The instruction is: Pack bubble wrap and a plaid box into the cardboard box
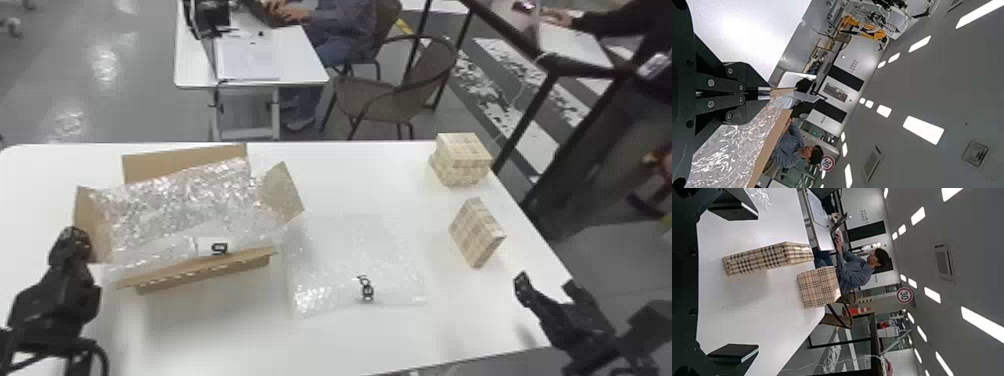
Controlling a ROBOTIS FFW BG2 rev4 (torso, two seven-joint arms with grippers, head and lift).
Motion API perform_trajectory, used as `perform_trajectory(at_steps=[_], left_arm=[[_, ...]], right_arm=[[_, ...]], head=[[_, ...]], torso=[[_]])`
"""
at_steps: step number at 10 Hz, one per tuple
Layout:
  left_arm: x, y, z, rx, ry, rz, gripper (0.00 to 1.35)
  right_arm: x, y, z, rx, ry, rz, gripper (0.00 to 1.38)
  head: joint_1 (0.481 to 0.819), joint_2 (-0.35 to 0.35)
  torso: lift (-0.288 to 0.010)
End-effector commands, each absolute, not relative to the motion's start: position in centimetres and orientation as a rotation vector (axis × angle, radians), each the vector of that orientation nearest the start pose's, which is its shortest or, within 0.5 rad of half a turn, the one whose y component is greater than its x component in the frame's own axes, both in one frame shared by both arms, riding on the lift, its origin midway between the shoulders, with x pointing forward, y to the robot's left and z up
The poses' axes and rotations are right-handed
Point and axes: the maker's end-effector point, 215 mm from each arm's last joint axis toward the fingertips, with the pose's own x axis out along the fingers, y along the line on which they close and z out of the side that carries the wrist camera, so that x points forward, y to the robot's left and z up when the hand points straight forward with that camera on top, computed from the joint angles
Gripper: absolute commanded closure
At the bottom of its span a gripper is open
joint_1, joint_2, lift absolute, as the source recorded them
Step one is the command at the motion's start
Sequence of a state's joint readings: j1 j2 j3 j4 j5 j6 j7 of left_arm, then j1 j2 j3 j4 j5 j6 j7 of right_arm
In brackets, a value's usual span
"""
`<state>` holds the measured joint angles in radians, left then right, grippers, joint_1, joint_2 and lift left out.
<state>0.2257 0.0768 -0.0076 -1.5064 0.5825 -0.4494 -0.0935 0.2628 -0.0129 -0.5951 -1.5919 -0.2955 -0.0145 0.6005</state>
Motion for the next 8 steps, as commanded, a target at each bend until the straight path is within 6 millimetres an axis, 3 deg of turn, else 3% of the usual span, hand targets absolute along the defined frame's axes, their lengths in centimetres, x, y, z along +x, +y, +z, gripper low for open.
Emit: perform_trajectory(at_steps=[1,4,8], left_arm=[[50.0,29.8,-37.2,-0.468,-0.175,0.090,1.21],[49.9,29.8,-37.3,-0.472,-0.173,0.091,1.21],[49.8,29.9,-37.5,-0.479,-0.173,0.097,1.21]], right_arm=[[45.3,-44.8,-42.1,0.209,0.098,-0.011,0.11],[48.5,-44.4,-42.9,0.196,0.156,0.011,0.11],[53.4,-42.1,-43.8,0.186,0.211,0.102,0.11]], head=[[0.695,-0.180],[0.695,-0.171],[0.695,-0.149]], torso=[[-0.110],[-0.110],[-0.110]])
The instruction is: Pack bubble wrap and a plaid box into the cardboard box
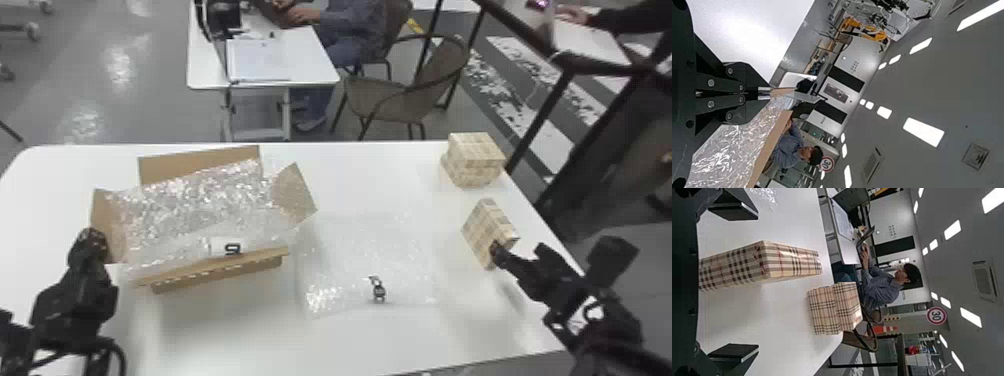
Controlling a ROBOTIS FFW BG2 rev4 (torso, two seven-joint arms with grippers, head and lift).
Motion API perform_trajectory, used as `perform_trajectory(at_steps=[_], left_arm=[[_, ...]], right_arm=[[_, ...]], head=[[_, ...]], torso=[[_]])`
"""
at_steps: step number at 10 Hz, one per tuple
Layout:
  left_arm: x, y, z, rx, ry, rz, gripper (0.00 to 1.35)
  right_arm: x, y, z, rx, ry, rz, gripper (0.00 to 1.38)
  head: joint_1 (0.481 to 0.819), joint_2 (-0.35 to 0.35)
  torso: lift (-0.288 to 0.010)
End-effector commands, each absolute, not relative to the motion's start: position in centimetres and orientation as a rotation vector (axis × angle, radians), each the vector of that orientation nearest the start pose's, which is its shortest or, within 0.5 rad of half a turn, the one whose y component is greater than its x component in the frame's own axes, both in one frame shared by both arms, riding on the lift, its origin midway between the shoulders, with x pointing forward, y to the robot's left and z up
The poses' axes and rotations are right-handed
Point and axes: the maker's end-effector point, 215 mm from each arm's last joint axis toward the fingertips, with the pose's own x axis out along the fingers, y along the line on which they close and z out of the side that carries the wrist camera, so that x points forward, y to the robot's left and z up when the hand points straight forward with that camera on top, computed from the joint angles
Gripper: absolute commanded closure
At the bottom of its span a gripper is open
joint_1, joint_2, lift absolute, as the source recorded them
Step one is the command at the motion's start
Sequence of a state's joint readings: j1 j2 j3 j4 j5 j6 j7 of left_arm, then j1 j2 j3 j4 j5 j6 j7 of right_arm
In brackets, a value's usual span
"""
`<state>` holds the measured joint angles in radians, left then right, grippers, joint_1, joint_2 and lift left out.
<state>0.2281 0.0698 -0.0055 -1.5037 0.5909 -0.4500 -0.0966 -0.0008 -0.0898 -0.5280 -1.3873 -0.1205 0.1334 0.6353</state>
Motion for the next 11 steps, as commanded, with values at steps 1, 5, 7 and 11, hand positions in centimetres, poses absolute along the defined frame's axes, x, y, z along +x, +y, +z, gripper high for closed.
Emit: perform_trajectory(at_steps=[1,5,7,11], left_arm=[[49.8,29.9,-37.5,-0.479,-0.173,0.097,1.21],[49.8,29.8,-37.6,-0.485,-0.174,0.098,1.21],[49.8,29.9,-37.5,-0.486,-0.176,0.099,1.21],[50.0,29.8,-37.4,-0.486,-0.177,0.094,1.21]], right_arm=[[54.7,-41.0,-44.0,0.173,0.233,0.144,0.11],[55.9,-38.5,-45.1,0.170,0.290,0.214,0.67],[55.7,-38.5,-45.1,0.181,0.290,0.215,0.80],[55.4,-38.7,-44.7,0.186,0.280,0.214,0.92]], head=[[0.695,-0.138],[0.695,-0.095],[0.695,-0.091],[0.695,-0.092]], torso=[[-0.110],[-0.110],[-0.110],[-0.110]])
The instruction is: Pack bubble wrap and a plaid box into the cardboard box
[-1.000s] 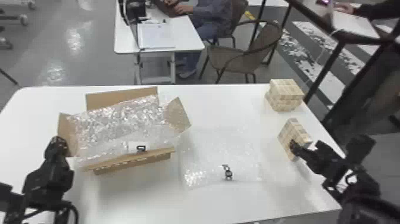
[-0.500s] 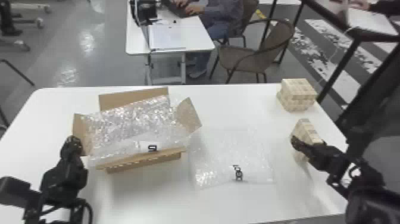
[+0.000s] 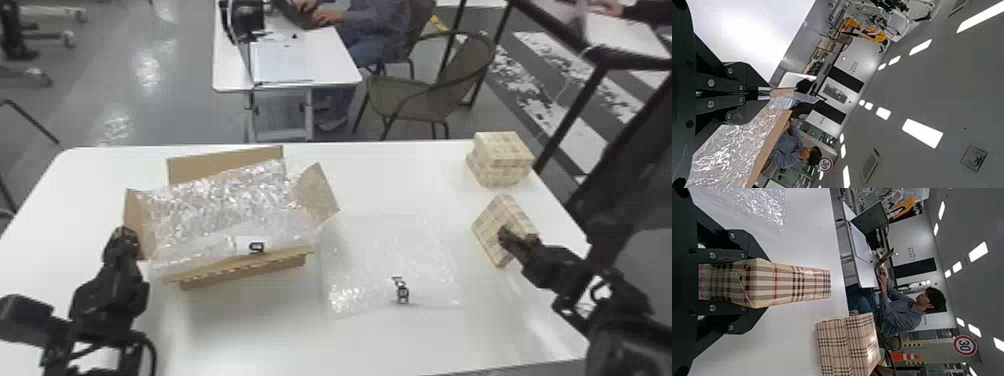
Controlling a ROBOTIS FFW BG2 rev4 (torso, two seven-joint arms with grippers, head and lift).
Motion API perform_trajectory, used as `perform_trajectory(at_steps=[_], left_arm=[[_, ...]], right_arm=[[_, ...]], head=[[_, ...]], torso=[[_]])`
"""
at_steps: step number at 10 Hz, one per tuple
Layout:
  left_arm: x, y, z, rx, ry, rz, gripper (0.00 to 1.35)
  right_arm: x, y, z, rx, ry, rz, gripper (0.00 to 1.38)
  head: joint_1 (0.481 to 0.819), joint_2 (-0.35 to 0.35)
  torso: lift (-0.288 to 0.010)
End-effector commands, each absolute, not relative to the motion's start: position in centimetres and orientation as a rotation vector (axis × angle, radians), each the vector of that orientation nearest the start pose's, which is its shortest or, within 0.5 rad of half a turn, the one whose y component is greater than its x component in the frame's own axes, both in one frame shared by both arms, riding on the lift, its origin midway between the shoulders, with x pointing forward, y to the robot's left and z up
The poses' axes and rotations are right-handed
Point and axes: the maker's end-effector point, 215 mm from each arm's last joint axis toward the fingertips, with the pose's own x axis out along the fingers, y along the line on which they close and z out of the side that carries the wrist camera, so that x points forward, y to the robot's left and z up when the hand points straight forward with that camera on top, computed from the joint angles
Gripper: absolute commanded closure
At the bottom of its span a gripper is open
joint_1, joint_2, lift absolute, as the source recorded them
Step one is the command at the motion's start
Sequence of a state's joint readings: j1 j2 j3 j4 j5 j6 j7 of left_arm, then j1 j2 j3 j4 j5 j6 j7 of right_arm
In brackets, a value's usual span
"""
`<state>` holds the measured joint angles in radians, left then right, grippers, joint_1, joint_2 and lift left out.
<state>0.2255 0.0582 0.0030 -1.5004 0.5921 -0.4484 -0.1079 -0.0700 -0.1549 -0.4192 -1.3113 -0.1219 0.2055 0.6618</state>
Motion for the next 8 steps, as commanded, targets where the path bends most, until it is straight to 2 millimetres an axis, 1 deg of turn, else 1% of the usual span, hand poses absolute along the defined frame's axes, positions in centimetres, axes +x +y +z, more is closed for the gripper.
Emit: perform_trajectory(at_steps=[1,2,3,5,6,7,8], left_arm=[[50.0,29.8,-37.4,-0.487,-0.177,0.095,1.21],[50.0,29.8,-37.5,-0.487,-0.174,0.093,1.21],[50.0,29.8,-37.5,-0.487,-0.175,0.095,1.21],[50.0,29.7,-37.5,-0.488,-0.174,0.093,1.21],[50.2,29.5,-37.4,-0.489,-0.175,0.087,1.21],[50.4,29.3,-37.4,-0.489,-0.174,0.082,1.21],[50.4,29.2,-37.6,-0.490,-0.170,0.081,1.21]], right_arm=[[55.2,-38.6,-44.5,0.197,0.270,0.215,0.92],[55.0,-38.1,-42.6,0.204,0.228,0.226,0.92],[55.2,-36.7,-38.6,0.205,0.145,0.250,0.92],[56.1,-32.3,-29.8,0.212,-0.004,0.309,0.92],[56.6,-30.1,-26.5,0.222,-0.056,0.343,0.92],[57.1,-26.7,-24.4,0.255,-0.089,0.398,0.92],[57.7,-22.5,-23.2,0.290,-0.100,0.471,0.92]], head=[[0.695,-0.092],[0.695,-0.092],[0.695,-0.092],[0.695,-0.062],[0.695,-0.051],[0.695,-0.026],[0.695,-0.001]], torso=[[-0.110],[-0.110],[-0.110],[-0.110],[-0.110],[-0.110],[-0.110]])
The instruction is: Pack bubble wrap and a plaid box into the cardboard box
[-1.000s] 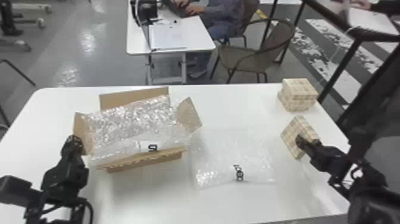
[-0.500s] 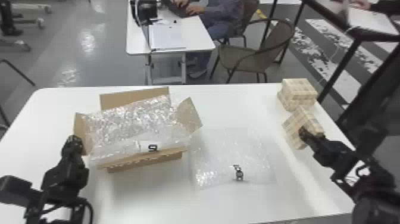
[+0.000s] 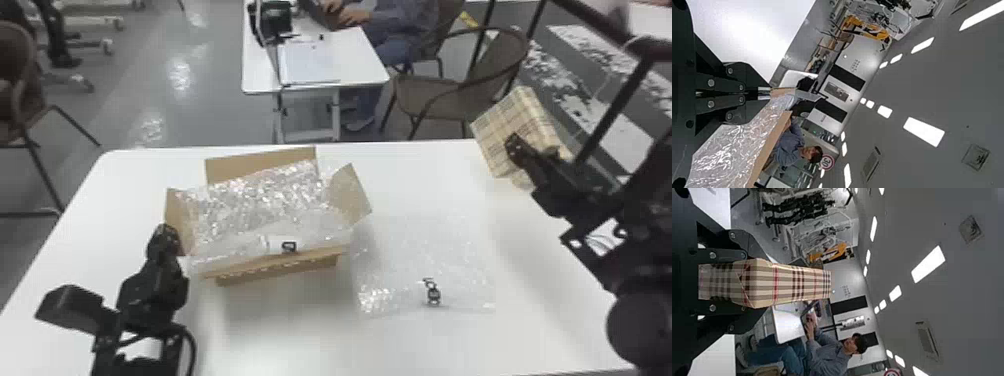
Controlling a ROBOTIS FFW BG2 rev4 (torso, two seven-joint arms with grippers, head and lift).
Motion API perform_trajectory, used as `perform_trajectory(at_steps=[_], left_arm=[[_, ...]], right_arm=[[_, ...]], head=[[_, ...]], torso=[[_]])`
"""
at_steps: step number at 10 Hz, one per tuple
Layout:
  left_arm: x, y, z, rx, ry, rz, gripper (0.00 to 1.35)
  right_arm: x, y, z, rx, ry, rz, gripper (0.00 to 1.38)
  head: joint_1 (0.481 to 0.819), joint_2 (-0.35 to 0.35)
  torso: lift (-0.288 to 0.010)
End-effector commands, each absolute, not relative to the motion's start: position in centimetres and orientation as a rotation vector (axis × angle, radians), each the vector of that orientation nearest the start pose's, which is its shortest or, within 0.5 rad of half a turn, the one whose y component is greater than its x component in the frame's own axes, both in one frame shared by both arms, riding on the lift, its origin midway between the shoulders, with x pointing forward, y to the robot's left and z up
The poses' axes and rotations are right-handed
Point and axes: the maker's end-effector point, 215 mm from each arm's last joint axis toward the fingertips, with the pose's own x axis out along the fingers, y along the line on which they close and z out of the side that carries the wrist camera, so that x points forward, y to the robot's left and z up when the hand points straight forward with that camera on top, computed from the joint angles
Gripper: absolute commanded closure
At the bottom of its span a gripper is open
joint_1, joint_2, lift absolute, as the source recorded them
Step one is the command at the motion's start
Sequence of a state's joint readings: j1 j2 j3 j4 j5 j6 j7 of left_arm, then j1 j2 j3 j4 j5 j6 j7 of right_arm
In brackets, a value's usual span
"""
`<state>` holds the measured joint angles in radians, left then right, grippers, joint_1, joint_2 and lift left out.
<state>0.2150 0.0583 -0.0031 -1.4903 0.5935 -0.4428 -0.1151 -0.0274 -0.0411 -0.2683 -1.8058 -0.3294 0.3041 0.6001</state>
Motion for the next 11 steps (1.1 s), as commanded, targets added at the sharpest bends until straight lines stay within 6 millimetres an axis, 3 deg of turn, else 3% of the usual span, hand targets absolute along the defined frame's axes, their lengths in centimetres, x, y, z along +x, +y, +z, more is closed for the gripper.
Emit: perform_trajectory(at_steps=[1,3,6,8,11], left_arm=[[50.5,29.2,-37.5,-0.490,-0.172,0.081,1.21],[50.6,28.9,-37.7,-0.493,-0.167,0.075,1.21],[50.8,28.8,-37.6,-0.495,-0.167,0.071,1.21],[50.9,28.0,-37.6,-0.503,-0.164,0.058,1.21],[50.9,27.7,-37.6,-0.515,-0.164,0.054,1.21]], right_arm=[[57.9,-17.3,-22.9,0.324,-0.085,0.569,0.92],[57.4,-8.9,-23.0,0.375,-0.034,0.730,0.92],[55.4,1.2,-25.8,0.474,0.111,0.967,0.92],[54.8,4.1,-28.5,0.521,0.191,1.040,0.92],[55.3,4.7,-31.0,0.493,0.245,1.040,0.91]], head=[[0.695,0.041],[0.684,0.122],[0.687,0.254],[0.695,0.301],[0.695,0.324]], torso=[[-0.110],[-0.110],[-0.110],[-0.110],[-0.110]])
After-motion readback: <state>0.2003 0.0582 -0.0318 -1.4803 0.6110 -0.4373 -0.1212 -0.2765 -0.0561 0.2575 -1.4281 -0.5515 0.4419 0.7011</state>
